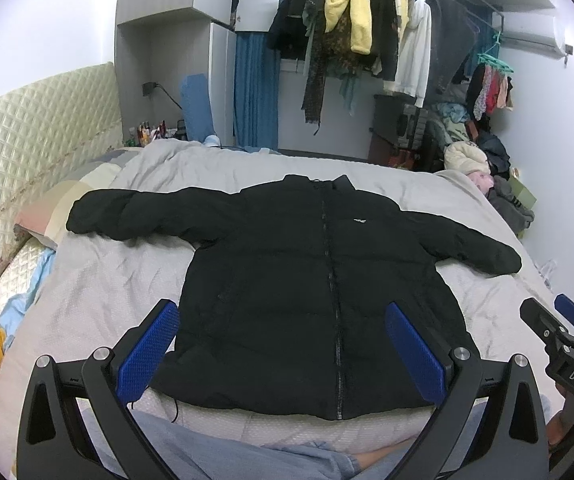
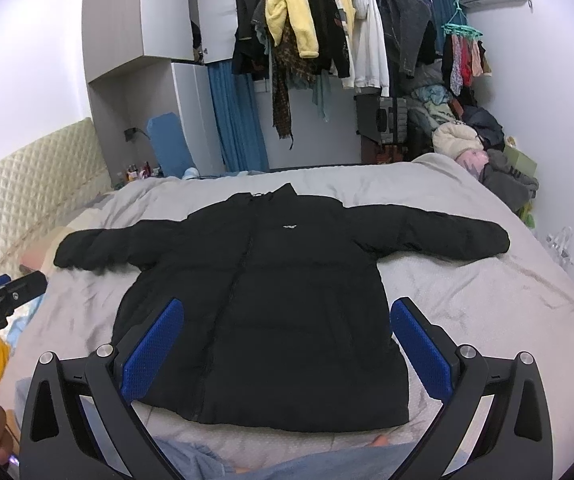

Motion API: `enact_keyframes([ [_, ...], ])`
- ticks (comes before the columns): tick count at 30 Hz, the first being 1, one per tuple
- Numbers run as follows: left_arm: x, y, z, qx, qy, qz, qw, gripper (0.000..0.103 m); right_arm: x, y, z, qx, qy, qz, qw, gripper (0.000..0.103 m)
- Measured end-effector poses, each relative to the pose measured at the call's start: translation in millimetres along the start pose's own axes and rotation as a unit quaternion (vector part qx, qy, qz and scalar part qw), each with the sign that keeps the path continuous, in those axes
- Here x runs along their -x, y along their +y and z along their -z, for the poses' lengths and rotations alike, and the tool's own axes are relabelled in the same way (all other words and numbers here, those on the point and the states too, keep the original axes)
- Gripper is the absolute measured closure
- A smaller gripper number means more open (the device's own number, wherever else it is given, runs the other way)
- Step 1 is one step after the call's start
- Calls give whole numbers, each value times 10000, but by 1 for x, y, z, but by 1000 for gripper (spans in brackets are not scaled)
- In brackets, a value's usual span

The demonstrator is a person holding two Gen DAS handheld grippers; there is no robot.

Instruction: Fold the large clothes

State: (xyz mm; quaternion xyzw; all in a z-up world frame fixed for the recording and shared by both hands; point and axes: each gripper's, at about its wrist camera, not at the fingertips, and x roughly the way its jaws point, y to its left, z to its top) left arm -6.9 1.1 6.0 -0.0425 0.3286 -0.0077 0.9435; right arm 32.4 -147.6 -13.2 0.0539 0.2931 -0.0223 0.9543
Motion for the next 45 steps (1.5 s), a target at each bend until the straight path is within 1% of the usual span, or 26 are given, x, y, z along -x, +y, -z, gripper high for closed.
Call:
enact_keyframes([
  [5, 0, 0, 1, 34, 2, -24, 10000, 0, 1, 0, 1, 78, -33, 88, 9999, 0],
  [10, 0, -2, 1, 28, 11, -14, 10000, 0, 0, 1, 1, 87, 19, 67, 9999, 0],
  [13, -1, -2, 1, 66, -14, 55, 10000, 0, -1, 1, 2, 99, 40, 26, 9999, 0],
  [15, -4, -3, 1, 60, 16, 110, 9999, 0, -3, 0, 1, 58, 46, -7, 10000, 0],
  [17, -7, -4, 0, 35, 41, 89, 9999, 0, -5, 0, 0, 42, 55, -16, 10000, 0],
  [19, -9, -5, -1, 36, -11, 96, 9999, 0, -8, -1, -1, 71, 51, 34, 10000, 0],
  [21, -15, -7, -3, 17, -156, 148, 9998, 0, -11, -3, -3, 61, 39, 92, 9999, 0],
  [22, -19, -8, -5, -7, -171, 113, 9998, 0, -12, -5, -3, 41, 39, 91, 9999, 0],
  [25, -28, -7, -11, -38, -273, 141, 9995, 0, -17, -13, -6, -13, -24, -79, 10000, 0],
  [27, -34, -3, -17, -5, -340, 235, 9991, 0, -21, -21, -8, -134, -53, -198, 9997, 0],
  [29, -38, 0, -23, 43, -313, 332, 9989, 0, -24, -28, -9, -219, -92, -249, 9994, 0],
  [31, -43, 2, -30, 29, -282, 386, 9989, 0, -27, -32, -10, -212, -104, -180, 9996, 0],
  [33, -48, 2, -38, -12, -262, 351, 9990, 0, -30, -35, -12, -199, -107, -116, 9997, 0],
  [36, -51, 4, -48, -5, -364, 428, 9984, 0, -35, -39, -11, -191, -140, -95, 9997, 0],
  [40, -64, 5, -61, -89, -373, 532, 9978, 0, -40, -47, -14, -227, -331, 171, 9990, 0],
  [45, -84, 14, -69, 113, -538, 733, 9958, 0, -51, -68, -23, -462, -503, 249, 9974, 0],
])
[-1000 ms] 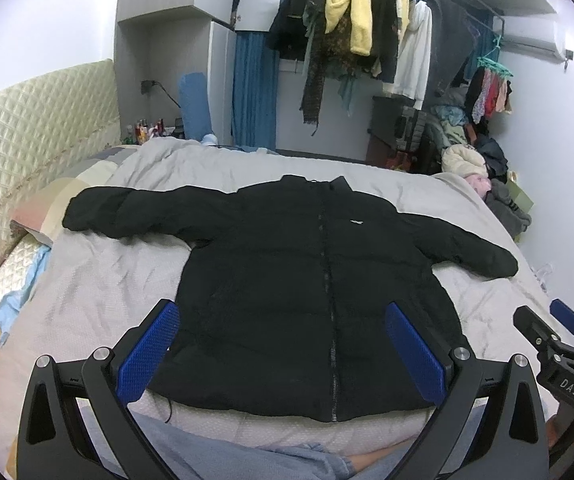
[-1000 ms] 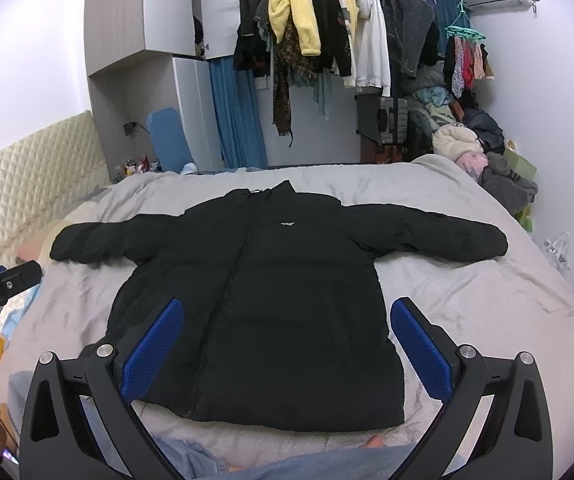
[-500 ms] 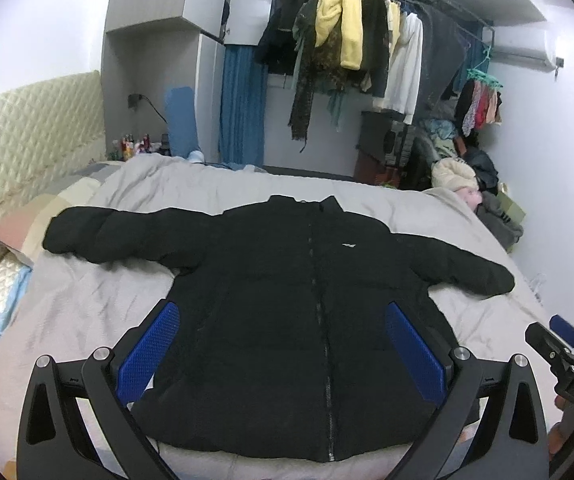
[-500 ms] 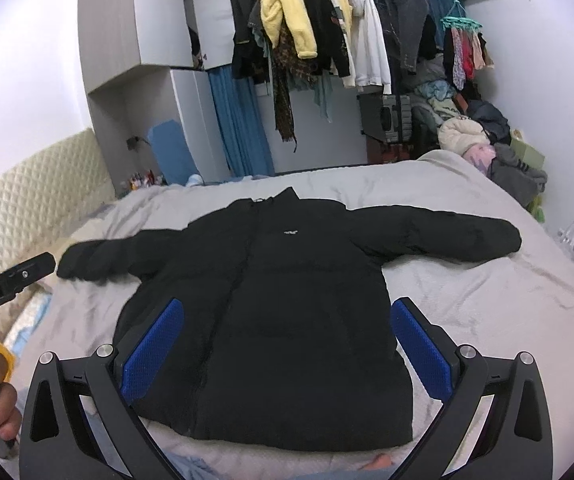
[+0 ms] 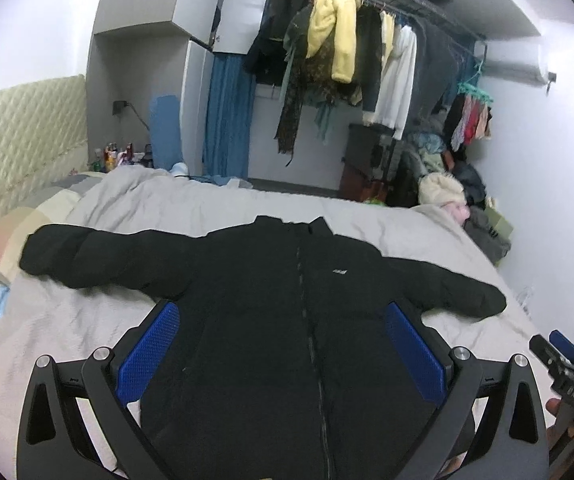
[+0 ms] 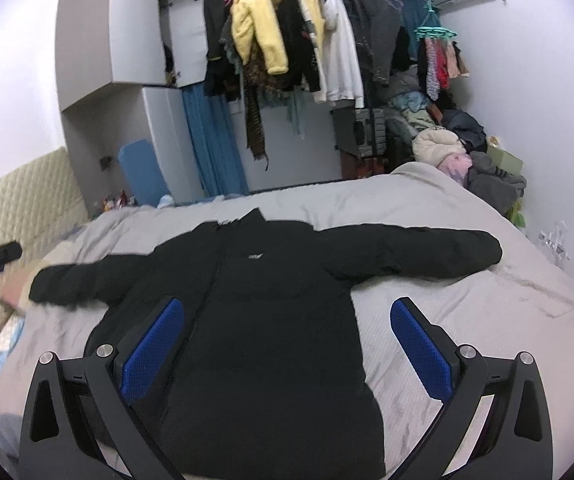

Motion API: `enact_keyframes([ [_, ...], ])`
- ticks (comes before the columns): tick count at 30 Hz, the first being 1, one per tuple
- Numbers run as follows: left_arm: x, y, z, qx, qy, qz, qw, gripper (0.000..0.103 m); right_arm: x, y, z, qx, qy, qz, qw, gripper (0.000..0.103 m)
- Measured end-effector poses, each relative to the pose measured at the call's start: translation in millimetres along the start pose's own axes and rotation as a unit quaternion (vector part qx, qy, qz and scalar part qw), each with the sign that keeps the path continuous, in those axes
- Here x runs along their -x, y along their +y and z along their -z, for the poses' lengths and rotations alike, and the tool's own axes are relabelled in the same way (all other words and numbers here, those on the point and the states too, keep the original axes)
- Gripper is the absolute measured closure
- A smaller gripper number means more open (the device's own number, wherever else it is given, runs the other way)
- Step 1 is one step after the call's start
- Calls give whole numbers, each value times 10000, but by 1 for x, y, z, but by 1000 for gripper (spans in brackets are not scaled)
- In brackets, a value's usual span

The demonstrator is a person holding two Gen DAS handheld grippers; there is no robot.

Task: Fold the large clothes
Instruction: 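Move the right gripper out to the cuff of the nearest jacket sleeve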

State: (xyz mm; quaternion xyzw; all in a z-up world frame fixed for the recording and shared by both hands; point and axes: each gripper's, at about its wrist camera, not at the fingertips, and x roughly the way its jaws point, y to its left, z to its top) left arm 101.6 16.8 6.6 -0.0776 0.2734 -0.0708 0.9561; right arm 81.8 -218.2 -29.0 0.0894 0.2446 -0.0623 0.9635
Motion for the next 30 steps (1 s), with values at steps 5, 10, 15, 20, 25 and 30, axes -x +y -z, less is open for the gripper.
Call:
enact_keyframes([
  [5, -25, 14, 12, 67, 32, -44, 10000, 0, -9, -22, -13, -27, -344, 290, 9990, 0],
  [10, -42, 28, 27, 135, -52, -179, 9997, 0, -20, -54, -26, -86, -835, 166, 9963, 0],
  [15, -68, 34, 45, 60, 143, -282, 9995, 0, -45, -93, -42, 194, -973, 573, 9934, 0],
  [20, -80, 33, 58, 25, 191, -172, 9997, 0, -82, -132, -44, 553, -994, 1041, 9880, 0],
  [25, -83, 31, 66, 31, 87, -175, 9998, 0, -129, -185, -38, 316, -763, 1371, 9871, 0],
  [30, -86, 31, 70, 143, 58, -107, 9998, 0, -168, -247, -25, -429, -398, 1516, 9867, 0],
])
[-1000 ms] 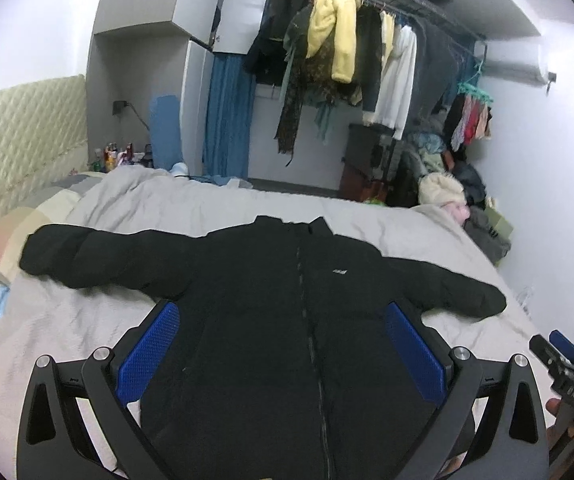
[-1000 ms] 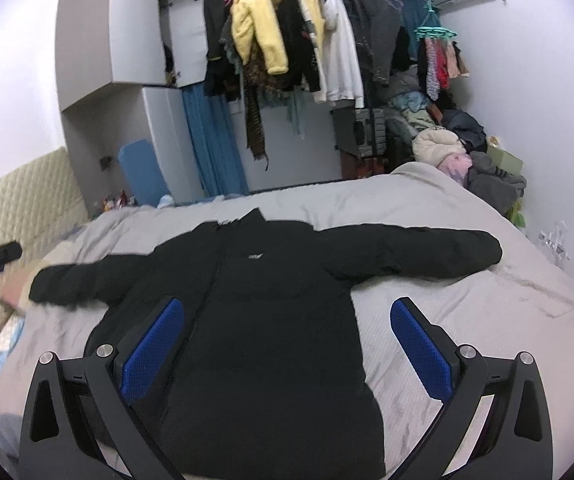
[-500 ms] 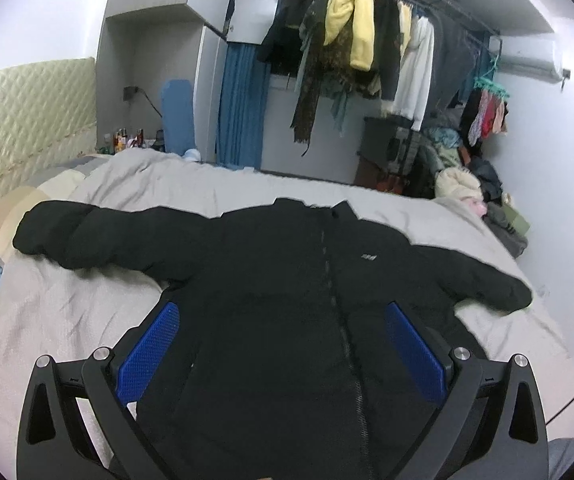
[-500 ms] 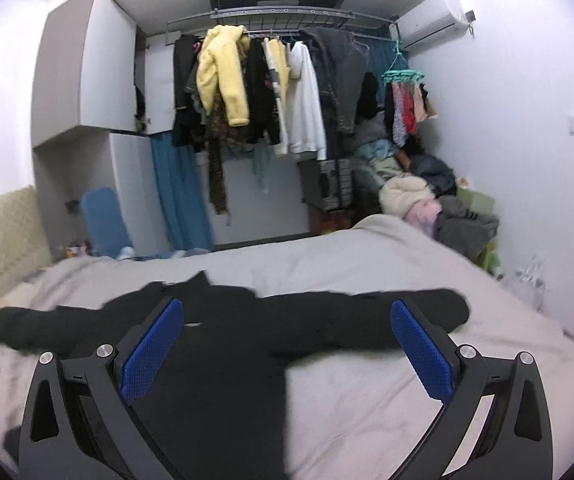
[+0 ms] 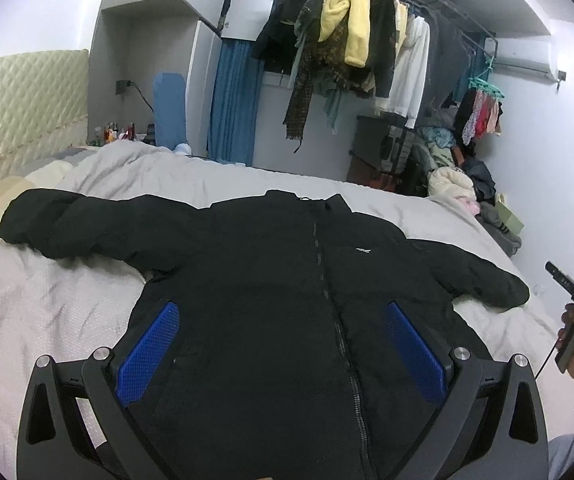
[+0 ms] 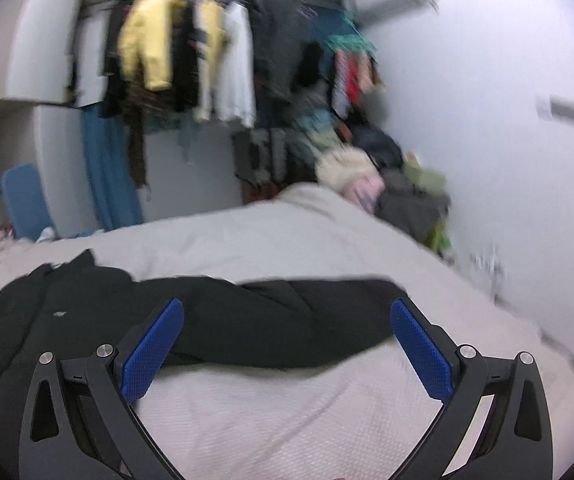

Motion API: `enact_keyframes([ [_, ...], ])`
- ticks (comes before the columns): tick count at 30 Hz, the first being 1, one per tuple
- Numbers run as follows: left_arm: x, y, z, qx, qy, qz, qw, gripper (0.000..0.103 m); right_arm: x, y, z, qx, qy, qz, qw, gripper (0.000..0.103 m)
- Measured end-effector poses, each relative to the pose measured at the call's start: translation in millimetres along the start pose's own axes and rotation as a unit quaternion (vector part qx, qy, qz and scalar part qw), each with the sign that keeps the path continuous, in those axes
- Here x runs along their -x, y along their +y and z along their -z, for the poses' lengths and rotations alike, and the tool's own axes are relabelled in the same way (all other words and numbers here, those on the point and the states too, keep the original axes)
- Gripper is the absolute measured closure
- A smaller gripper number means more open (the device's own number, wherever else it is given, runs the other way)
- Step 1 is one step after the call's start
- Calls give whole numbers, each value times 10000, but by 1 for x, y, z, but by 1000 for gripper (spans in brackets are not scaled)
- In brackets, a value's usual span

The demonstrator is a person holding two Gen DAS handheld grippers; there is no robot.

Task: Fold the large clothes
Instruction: 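Move the right gripper out to the cuff of the nearest jacket sleeve, then close the right gripper on the sleeve cuff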

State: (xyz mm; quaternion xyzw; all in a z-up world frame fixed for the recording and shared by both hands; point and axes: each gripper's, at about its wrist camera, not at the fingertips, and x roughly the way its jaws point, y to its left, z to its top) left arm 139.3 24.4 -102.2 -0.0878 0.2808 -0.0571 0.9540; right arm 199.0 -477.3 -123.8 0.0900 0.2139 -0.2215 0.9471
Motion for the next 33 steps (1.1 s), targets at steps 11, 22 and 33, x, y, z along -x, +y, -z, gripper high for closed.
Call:
enact_keyframes([
  [11, -38, 0, 6, 141, 318, -201, 9992, 0, -99, -94, 52, -1904, 918, -459, 9763, 4],
  [22, -72, 2, 3, 429, 421, -402, 9974, 0, -171, -143, 67, -3208, 766, -441, 9430, 14],
  [33, -97, 0, 5, 338, 575, -496, 9965, 0, -194, -136, 47, -3205, 355, -636, 9444, 38],
])
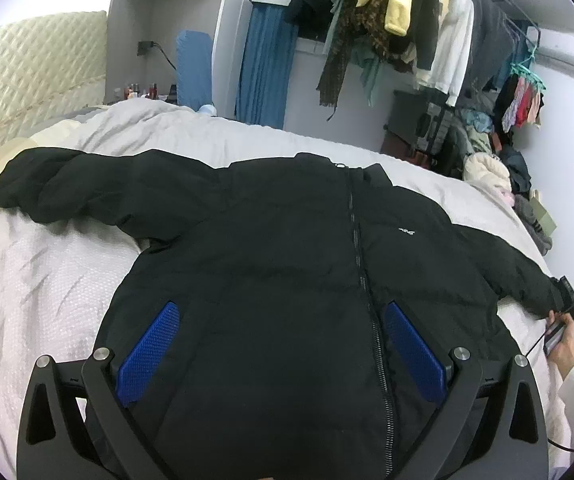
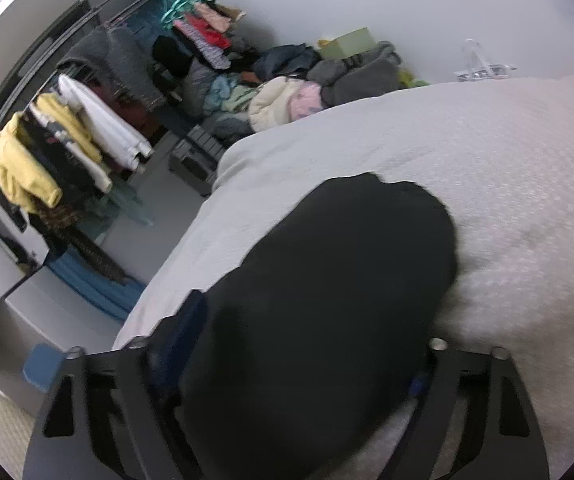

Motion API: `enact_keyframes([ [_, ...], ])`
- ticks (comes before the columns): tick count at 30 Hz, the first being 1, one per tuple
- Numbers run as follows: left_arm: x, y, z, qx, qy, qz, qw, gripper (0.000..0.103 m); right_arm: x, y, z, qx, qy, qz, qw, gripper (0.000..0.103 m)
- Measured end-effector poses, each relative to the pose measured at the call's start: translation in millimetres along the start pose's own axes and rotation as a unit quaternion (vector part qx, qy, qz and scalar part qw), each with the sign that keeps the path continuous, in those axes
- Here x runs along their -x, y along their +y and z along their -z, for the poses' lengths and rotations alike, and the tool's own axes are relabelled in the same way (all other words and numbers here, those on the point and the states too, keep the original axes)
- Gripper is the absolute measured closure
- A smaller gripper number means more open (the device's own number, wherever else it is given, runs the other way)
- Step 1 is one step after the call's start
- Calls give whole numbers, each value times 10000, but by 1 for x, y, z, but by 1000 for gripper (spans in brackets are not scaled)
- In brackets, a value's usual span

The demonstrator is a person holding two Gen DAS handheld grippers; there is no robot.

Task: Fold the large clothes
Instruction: 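Close the right gripper on the sleeve cuff, then lift the gripped sleeve up off the bed with the right gripper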

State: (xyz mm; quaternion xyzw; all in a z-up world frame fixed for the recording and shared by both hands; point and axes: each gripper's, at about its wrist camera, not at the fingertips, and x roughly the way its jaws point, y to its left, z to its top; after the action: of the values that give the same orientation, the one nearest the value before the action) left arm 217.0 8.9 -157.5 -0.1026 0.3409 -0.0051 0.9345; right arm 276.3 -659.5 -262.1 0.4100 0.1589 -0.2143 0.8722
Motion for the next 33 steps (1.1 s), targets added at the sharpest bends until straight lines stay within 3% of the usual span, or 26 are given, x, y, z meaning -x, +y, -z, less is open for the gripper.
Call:
enact_keyframes([
  [2, 2, 0, 0, -56, -45, -19, 10000, 0, 1, 5, -3, -35, -23, -29, 10000, 60],
  [3, 3, 0, 0, -87, -82, -31, 9999, 0, 3, 6, -4, -37, -69, 67, 9999, 78],
  [4, 5, -1, -1, -140, -133, -39, 9998, 0, 5, 8, -7, -38, -121, 137, 9998, 89],
  [6, 9, -2, -3, -227, -223, -53, 9995, 0, 16, 10, -14, 15, -218, 212, 9995, 94],
  [17, 25, -5, -5, -623, -293, -34, 9976, 0, 87, 71, -60, 664, -816, 356, 9938, 102],
  [26, 50, -1, -1, -965, -564, -60, 9937, 0, 139, 157, -78, 1196, -1115, -65, 9865, 102],
  [33, 54, 12, 7, -949, -607, 84, 9936, 0, 179, 250, -74, 1924, -1257, -377, 9725, 102],
])
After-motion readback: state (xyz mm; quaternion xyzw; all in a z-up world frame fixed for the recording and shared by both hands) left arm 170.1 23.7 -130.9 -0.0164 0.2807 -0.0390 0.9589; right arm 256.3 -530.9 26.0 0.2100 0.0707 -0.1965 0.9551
